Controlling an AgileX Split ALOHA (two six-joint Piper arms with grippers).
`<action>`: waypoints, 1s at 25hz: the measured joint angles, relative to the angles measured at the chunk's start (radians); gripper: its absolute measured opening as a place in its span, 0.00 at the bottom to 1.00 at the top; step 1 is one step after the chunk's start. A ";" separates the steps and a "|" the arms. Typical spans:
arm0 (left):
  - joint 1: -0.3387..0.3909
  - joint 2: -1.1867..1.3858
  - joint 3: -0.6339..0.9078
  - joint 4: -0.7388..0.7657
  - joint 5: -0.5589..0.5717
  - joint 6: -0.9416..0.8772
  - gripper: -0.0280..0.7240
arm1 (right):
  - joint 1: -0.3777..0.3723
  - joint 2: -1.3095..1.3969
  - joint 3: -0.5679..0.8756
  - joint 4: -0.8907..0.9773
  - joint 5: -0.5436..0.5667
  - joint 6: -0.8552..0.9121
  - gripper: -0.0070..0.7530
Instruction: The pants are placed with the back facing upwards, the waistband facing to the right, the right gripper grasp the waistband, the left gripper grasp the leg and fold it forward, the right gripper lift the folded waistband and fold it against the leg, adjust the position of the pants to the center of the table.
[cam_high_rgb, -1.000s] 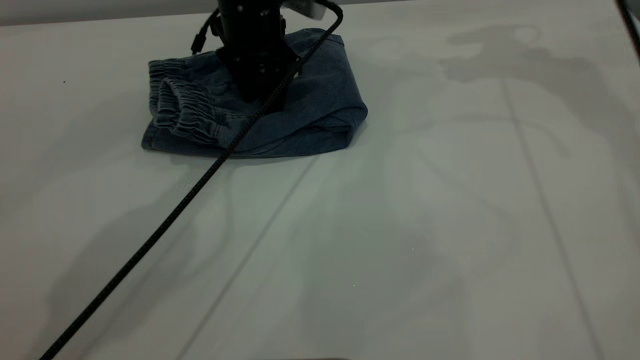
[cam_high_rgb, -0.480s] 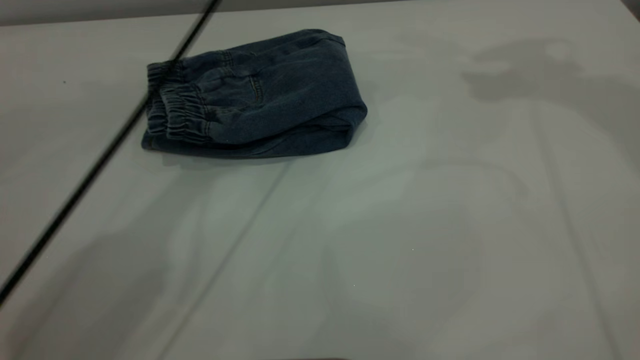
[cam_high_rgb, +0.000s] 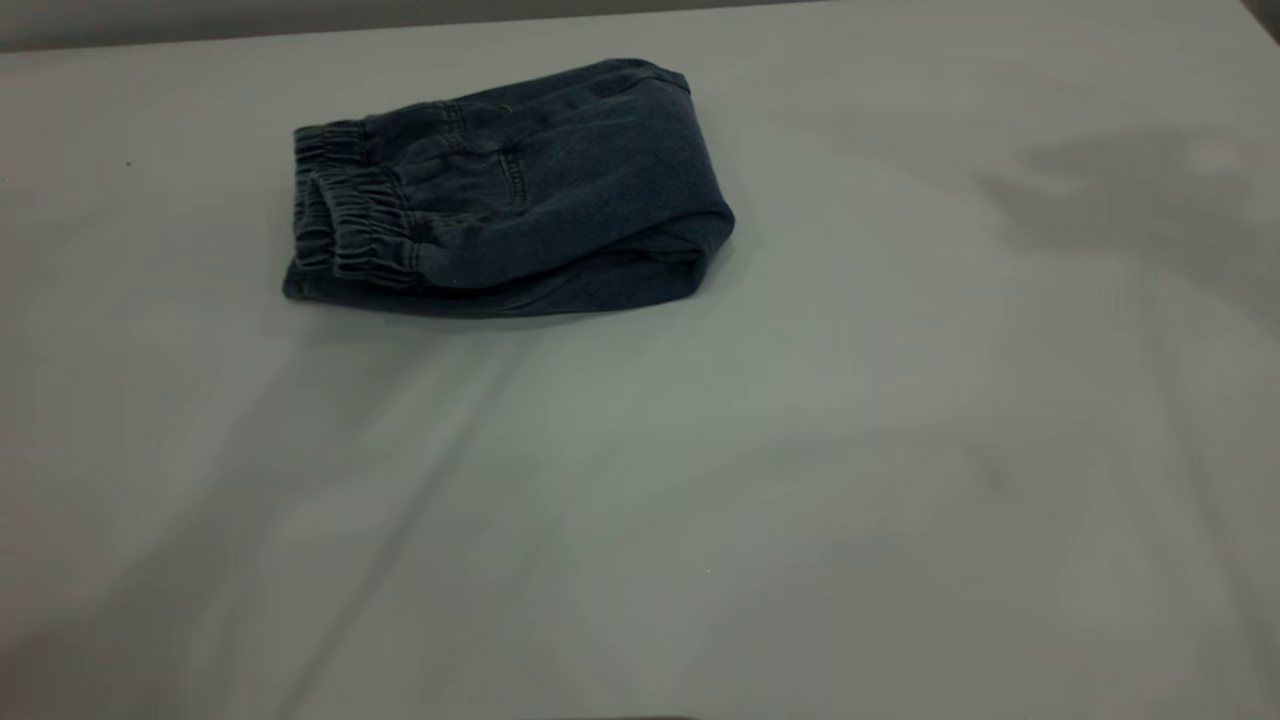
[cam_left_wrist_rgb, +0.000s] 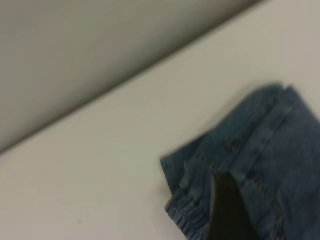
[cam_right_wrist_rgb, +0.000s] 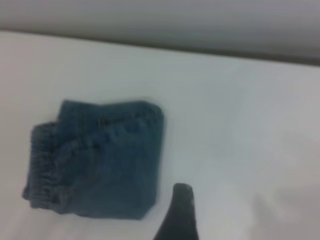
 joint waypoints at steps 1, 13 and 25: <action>0.000 -0.045 0.000 0.000 0.000 -0.009 0.56 | 0.000 -0.022 0.000 0.000 0.001 0.005 0.77; 0.000 -0.710 0.445 -0.043 0.000 0.049 0.56 | 0.000 -0.446 0.154 0.012 0.010 0.043 0.77; 0.000 -1.265 0.963 -0.143 0.000 0.072 0.56 | 0.000 -0.941 0.623 0.013 0.018 0.036 0.77</action>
